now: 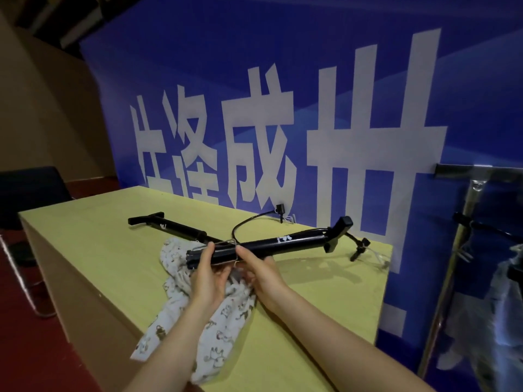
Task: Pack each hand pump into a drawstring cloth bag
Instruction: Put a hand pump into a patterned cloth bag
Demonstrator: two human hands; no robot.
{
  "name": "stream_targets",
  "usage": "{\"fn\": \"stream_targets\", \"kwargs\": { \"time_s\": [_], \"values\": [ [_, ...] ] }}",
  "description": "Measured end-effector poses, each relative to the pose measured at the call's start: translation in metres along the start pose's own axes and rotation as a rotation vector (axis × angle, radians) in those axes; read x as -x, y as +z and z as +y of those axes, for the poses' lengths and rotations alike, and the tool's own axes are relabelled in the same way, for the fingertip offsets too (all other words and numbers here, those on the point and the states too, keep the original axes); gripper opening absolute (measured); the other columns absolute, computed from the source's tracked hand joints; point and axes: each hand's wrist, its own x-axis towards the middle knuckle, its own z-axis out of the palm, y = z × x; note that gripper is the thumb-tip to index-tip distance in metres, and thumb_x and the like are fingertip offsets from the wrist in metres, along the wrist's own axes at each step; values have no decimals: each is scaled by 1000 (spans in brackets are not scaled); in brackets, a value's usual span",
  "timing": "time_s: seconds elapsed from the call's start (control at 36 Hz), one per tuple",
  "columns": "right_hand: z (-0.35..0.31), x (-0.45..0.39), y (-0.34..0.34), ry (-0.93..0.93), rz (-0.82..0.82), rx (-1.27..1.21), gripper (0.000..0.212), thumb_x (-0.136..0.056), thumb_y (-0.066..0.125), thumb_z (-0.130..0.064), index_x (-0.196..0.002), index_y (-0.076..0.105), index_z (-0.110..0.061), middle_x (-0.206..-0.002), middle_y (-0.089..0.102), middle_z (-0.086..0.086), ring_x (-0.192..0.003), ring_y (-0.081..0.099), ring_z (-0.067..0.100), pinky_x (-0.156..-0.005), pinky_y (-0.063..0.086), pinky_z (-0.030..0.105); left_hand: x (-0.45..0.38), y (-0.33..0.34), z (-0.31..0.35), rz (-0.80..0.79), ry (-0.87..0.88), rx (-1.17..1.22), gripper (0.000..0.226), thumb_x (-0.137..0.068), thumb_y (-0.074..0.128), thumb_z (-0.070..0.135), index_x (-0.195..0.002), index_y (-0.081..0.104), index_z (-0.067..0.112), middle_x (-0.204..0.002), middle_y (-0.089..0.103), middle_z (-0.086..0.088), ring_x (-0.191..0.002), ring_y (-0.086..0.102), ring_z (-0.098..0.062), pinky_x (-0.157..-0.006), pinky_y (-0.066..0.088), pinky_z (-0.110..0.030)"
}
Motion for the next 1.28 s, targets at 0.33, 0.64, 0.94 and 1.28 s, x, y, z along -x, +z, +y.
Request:
{"fn": "stream_targets", "kwargs": {
  "time_s": [0.33, 0.64, 0.94, 1.28],
  "values": [
    [-19, -7, -21, -249, 137, -65, 36, -79, 77, -10, -109, 61, -3, -99, 73, 11, -87, 72, 19, -76, 56, 28, 4, 19, -10, -164, -72, -143, 39, -94, 54, 33, -124, 58, 8, -119, 66, -16, -112, 62, -24, -96, 47, -33],
    [-43, 6, -52, -375, 268, -6, 28, -80, 77, -15, -102, 60, -8, -105, 70, 13, -97, 70, 22, -88, 57, 36, 26, 24, -11, -237, 97, -689, 62, -75, 41, 80, -113, 57, 34, -117, 64, 1, -104, 65, -19, -98, 48, -39],
    [-41, 8, -58, -361, 296, 199, 33, -77, 79, -28, -101, 59, -15, -98, 70, 2, -92, 68, 18, -92, 54, 44, 37, -6, 35, 5, 623, -1124, 44, -100, 45, 39, -68, 67, 18, -71, 67, 2, -68, 62, -17, -63, 45, -28],
    [-40, 19, -46, -414, 296, 327, 35, -78, 79, -25, -102, 56, -16, -93, 66, -5, -88, 63, 9, -69, 47, 19, 13, -59, 72, 195, 61, -1315, 59, -85, 59, 61, -77, 69, 3, -79, 70, -21, -71, 68, -33, -66, 52, -38]
  ]
}}
